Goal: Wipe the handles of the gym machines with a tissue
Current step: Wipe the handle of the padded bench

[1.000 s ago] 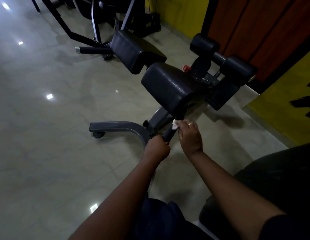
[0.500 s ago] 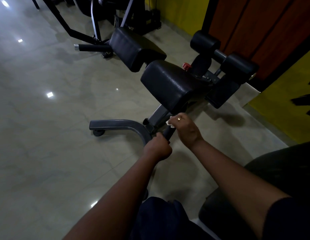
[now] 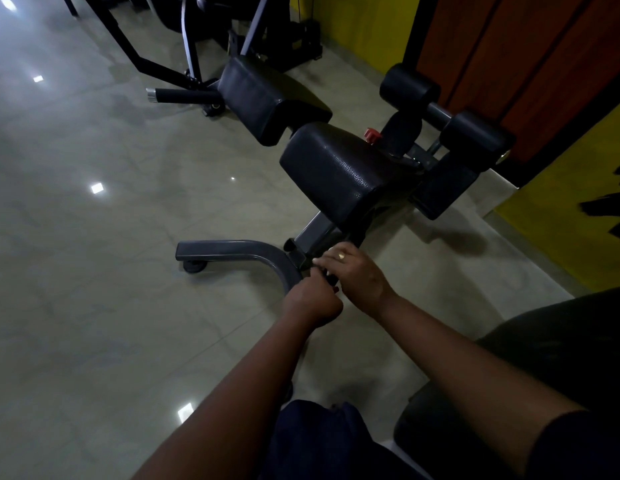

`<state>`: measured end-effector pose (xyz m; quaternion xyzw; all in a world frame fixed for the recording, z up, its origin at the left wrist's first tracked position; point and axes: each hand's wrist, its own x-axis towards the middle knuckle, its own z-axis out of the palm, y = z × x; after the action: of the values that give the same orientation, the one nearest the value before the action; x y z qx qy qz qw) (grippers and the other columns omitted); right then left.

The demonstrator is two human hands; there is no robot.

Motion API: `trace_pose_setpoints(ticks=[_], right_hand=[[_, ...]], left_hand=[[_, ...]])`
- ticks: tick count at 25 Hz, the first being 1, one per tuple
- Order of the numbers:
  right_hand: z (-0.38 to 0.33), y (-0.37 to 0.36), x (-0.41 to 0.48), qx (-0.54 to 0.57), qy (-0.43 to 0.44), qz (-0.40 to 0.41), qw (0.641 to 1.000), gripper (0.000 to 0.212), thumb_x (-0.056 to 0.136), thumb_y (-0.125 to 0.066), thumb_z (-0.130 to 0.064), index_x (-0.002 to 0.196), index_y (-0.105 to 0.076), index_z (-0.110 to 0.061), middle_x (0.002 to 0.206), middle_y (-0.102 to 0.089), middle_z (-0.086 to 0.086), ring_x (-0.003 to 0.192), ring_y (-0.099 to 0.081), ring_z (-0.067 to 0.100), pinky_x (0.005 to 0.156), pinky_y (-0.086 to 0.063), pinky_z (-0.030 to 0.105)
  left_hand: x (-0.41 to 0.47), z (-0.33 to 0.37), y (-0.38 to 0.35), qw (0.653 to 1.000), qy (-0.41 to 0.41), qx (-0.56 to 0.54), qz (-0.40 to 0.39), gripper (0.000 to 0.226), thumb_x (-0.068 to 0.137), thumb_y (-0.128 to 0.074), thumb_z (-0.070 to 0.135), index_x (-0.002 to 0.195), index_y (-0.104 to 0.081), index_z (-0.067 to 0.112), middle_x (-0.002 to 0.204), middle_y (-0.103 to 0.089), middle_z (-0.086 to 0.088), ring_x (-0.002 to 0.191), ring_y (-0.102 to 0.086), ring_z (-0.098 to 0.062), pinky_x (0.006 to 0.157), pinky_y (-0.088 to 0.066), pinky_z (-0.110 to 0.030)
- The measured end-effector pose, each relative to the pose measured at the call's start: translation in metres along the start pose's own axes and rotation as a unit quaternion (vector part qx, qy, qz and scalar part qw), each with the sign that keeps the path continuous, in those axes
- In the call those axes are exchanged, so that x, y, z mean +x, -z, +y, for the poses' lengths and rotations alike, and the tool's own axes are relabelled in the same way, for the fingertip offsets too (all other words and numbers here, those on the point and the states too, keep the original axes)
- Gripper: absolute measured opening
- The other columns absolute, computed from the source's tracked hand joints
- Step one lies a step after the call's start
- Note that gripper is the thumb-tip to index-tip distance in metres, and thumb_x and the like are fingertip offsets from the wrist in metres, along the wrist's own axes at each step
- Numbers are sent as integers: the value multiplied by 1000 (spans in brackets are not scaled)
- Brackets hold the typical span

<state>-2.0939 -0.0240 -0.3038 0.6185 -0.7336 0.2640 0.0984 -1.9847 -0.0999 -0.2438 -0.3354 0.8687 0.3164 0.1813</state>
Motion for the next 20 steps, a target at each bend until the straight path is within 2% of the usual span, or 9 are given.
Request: trace_pose_setpoints(ticks=[2, 5, 7, 10, 12, 13, 15, 18, 20], right_hand=[[4, 4, -15, 0, -5, 36, 999, 33, 90, -45, -5, 112, -70, -2, 108, -70, 9, 104, -58, 24, 94, -50, 32], [11, -1, -14, -5, -191, 93, 977, 37, 89, -46, -4, 118, -68, -7, 115, -69, 8, 103, -60, 25, 92, -47, 28], [-4, -10, -15, 35, -322, 147, 935, 39, 85, -52, 2, 120, -67, -8, 120, -67, 8, 99, -64, 30, 89, -43, 26], [-54, -19, -21, 168, -429, 235, 855, 34, 90, -58, -1, 123, -65, -10, 126, -65, 5, 110, -64, 20, 92, -51, 31], [-79, -13, -15, 243, -526, 258, 773, 29, 95, -58, -14, 123, -66, -14, 123, -66, 1, 114, -62, 14, 94, -49, 26], [-79, -12, -5, 275, -589, 262, 714, 27, 96, -57, -19, 121, -67, -16, 118, -68, -1, 110, -64, 14, 90, -49, 24], [-61, -6, 20, 338, -700, 281, 563, 25, 96, -57, -23, 116, -70, -17, 106, -70, -3, 96, -64, 13, 79, -47, 21], [-40, -8, 33, 505, -696, 374, 347, 24, 95, -58, -11, 117, -67, -6, 109, -68, 8, 89, -63, 18, 66, -52, 20], [-51, -14, 20, 576, -683, 344, 290, 27, 95, -55, -5, 120, -61, 5, 113, -66, 19, 96, -65, 30, 80, -56, 36]], left_hand=[[-1, -3, -2, 1000, -12, 3, 28, 39, 96, -44, 30, 128, -40, 9, 109, -63, -11, 97, -61, -30, 68, -39, -32], [-4, -6, -6, 997, -30, 12, 77, 30, 100, -35, 35, 115, -43, 10, 103, -64, -16, 86, -60, -33, 64, -40, -34], [-5, -6, -9, 995, -37, 17, 96, 30, 101, -34, 37, 112, -44, 11, 98, -64, -14, 77, -57, -29, 62, -39, -33], [-5, -5, -11, 991, -45, 12, 124, 30, 101, -35, 37, 111, -46, 10, 96, -65, -15, 80, -61, -31, 60, -35, -31], [-6, -6, -13, 989, -52, -10, 137, 29, 101, -37, 35, 109, -48, 9, 98, -65, -16, 86, -62, -33, 61, -33, -31], [-5, -7, -14, 988, -56, -24, 140, 27, 101, -37, 33, 108, -48, 9, 102, -64, -16, 88, -61, -32, 63, -33, -31], [-4, -9, -14, 986, -65, -52, 148, 24, 100, -39, 30, 110, -47, 10, 111, -58, -15, 94, -58, -31, 68, -36, -31], [-2, -11, -16, 982, -67, -85, 152, 28, 99, -41, 31, 118, -42, 11, 118, -52, -13, 99, -57, -31, 73, -45, -36], [-1, -12, -17, 984, -58, -88, 147, 36, 98, -41, 33, 127, -38, 12, 123, -50, -13, 102, -57, -31, 77, -48, -39]])
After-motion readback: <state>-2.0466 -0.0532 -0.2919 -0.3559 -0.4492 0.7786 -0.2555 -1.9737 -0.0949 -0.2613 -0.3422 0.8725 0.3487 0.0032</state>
